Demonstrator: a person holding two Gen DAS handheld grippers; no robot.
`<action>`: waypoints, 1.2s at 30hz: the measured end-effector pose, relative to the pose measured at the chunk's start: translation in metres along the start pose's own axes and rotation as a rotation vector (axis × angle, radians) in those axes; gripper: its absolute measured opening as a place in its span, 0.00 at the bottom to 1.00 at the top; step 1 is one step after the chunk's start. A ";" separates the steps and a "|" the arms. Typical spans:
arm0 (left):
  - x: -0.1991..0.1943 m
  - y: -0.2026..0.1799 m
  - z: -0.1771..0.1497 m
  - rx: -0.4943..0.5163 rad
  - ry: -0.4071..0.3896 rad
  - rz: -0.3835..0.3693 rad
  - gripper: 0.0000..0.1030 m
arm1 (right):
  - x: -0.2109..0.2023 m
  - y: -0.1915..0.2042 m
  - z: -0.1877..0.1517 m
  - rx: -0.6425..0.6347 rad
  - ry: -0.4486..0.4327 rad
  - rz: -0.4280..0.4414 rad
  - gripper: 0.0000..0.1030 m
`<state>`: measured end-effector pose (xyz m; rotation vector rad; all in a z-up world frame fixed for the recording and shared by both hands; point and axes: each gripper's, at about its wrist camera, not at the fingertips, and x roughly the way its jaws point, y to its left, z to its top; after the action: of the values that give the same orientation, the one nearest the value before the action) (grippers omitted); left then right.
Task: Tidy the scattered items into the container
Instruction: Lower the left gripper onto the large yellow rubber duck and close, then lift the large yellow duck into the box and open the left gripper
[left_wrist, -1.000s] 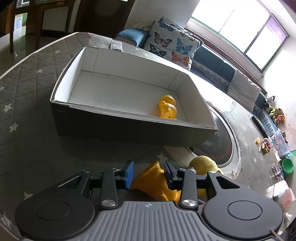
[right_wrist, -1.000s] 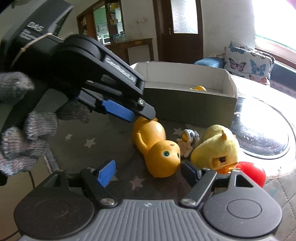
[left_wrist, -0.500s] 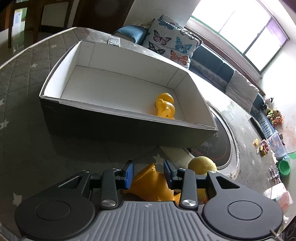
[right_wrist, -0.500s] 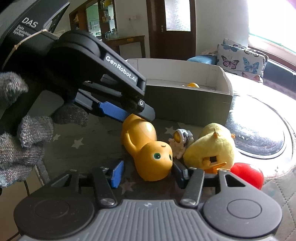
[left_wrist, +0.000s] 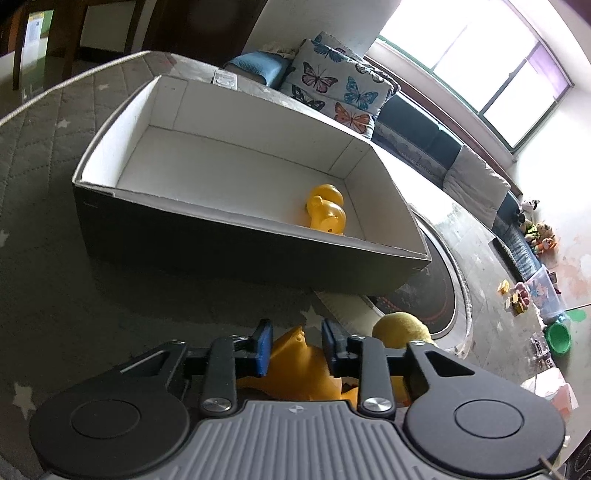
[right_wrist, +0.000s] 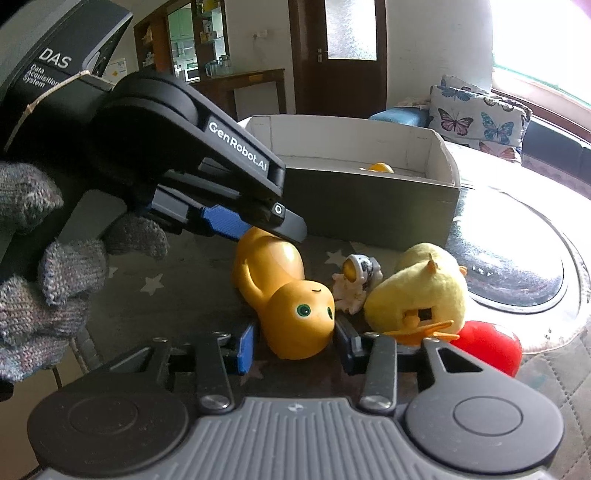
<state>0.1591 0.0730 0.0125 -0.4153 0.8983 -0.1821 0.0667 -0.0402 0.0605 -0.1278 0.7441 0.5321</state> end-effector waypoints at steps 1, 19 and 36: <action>-0.001 0.000 0.000 0.004 -0.001 0.000 0.26 | -0.001 0.000 0.000 0.001 0.000 0.002 0.42; -0.009 -0.003 0.001 0.020 -0.015 0.012 0.17 | -0.003 0.002 0.000 0.003 0.001 0.012 0.41; -0.045 -0.028 0.076 0.088 -0.208 0.012 0.17 | -0.013 -0.005 0.084 -0.073 -0.156 0.003 0.41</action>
<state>0.1917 0.0827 0.0983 -0.3405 0.6852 -0.1633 0.1124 -0.0255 0.1305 -0.1513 0.5734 0.5659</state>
